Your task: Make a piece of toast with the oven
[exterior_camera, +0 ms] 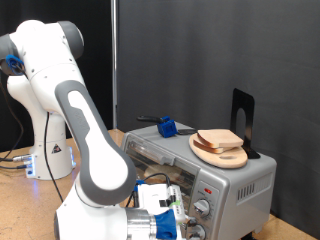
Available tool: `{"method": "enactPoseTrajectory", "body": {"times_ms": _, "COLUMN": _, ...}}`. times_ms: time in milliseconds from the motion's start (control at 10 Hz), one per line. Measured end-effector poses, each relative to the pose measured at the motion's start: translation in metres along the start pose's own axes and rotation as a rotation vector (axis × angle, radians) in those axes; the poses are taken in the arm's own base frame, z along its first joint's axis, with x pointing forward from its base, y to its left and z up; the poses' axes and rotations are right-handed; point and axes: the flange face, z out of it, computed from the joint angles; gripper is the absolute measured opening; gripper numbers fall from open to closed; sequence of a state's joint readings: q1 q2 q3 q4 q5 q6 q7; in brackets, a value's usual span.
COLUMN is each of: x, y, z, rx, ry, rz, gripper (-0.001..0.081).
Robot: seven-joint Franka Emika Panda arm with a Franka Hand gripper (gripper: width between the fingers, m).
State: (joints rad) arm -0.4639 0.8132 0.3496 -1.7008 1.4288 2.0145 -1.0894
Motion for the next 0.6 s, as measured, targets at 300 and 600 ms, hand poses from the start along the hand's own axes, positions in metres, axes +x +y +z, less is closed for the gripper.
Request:
{"method": "enactPoseTrajectory", "body": {"times_ms": 300, "x": 0.005, "y": -0.005, "z": -0.006, "rx": -0.004, "ry": 0.006, "rz": 0.09, "gripper": 0.02}}
{"method": "enactPoseTrajectory", "body": {"times_ms": 600, "x": 0.004, "y": -0.003, "z": -0.022, "rx": -0.034, "ry": -0.002, "rz": 0.181, "gripper": 0.0404}}
